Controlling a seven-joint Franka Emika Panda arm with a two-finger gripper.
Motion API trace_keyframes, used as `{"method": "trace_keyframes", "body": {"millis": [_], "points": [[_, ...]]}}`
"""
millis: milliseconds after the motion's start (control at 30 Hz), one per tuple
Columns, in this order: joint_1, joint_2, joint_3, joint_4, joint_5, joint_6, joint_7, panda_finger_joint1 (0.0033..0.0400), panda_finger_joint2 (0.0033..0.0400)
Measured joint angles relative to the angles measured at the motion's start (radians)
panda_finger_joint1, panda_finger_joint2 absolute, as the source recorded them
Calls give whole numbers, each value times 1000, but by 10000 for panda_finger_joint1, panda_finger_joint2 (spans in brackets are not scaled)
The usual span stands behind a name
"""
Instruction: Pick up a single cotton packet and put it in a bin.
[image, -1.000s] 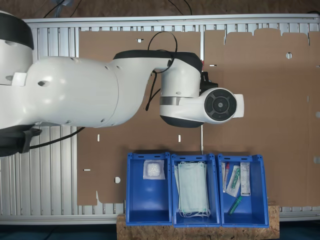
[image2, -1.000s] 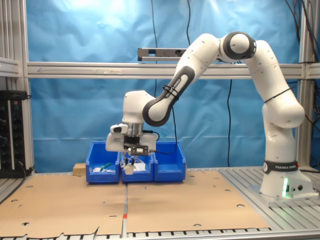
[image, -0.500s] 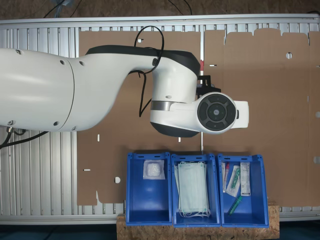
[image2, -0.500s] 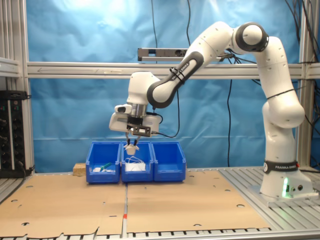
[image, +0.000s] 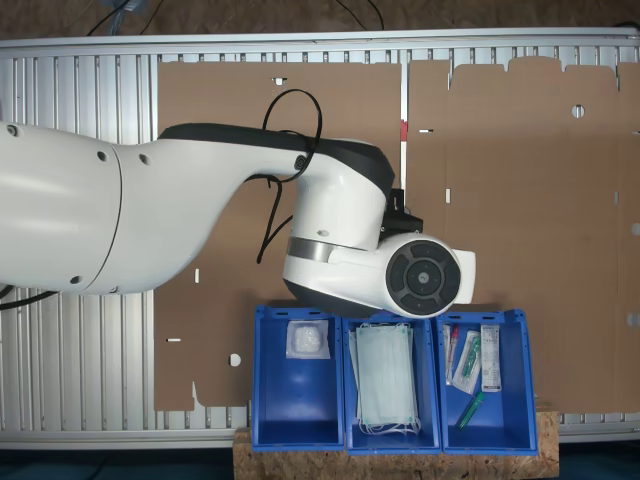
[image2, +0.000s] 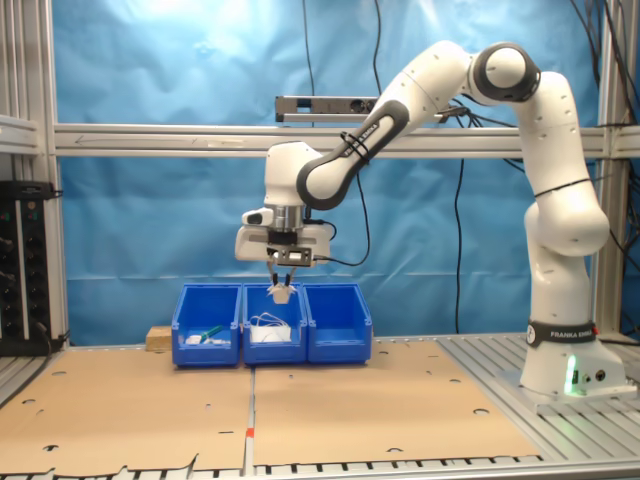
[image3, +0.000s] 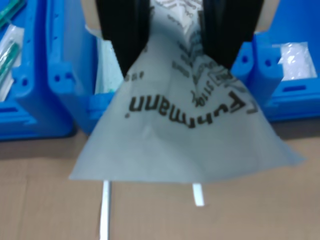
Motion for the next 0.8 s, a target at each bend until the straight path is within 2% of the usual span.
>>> {"method": "trace_keyframes", "body": {"millis": [500, 800], "points": [[-1, -121, -80, -71, 0, -49, 0, 72, 72], [-1, -153, -150, -102, 0, -62, 0, 72, 72]]}}
